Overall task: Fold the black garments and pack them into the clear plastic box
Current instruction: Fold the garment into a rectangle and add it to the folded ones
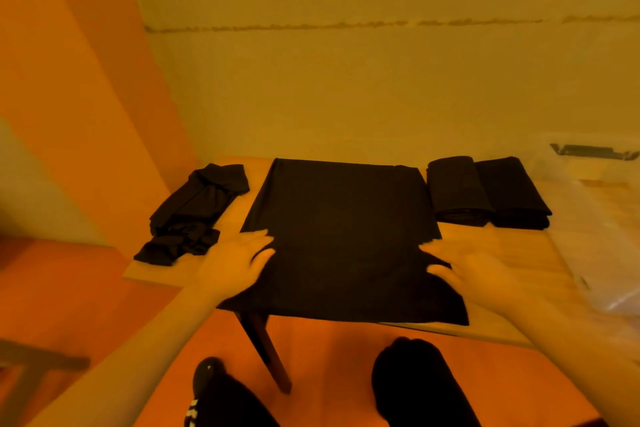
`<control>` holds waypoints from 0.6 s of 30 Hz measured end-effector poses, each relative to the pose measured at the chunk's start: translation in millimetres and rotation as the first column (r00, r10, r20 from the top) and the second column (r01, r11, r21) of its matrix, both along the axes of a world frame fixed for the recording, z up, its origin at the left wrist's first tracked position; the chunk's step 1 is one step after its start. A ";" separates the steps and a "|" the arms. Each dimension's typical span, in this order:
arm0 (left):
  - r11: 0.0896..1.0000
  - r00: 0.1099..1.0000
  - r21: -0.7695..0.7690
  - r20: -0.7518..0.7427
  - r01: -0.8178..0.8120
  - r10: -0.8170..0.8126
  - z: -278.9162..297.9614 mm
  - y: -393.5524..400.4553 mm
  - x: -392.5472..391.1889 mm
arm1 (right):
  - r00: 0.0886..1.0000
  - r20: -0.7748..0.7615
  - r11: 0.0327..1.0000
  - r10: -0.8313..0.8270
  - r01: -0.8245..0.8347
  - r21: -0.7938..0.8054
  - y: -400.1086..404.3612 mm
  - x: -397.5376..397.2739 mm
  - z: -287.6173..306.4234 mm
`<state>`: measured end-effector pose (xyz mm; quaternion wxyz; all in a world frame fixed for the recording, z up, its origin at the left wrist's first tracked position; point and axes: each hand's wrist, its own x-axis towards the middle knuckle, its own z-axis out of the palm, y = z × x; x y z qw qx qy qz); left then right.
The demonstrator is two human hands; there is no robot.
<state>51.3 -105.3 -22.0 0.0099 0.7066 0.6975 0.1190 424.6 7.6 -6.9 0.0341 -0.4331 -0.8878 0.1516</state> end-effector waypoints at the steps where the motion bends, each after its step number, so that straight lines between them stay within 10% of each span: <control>1: 0.999 1.000 -0.036 0.002 -0.025 0.025 -7.3 17.1 3.8 | 0.999 0.038 1.000 -0.004 0.003 0.004 2.0 -18.6 -2.2; 6: 0.955 0.990 -0.273 -0.110 -0.119 0.092 -45.1 36.9 17.7 | 0.973 0.212 0.993 -0.095 0.107 -0.043 12.0 -37.8 -46.8; 18: 0.962 0.988 -0.230 0.018 -0.144 0.152 -53.9 -0.7 6.7 | 0.983 0.149 0.983 -0.112 0.131 -0.125 -15.3 -27.2 -43.9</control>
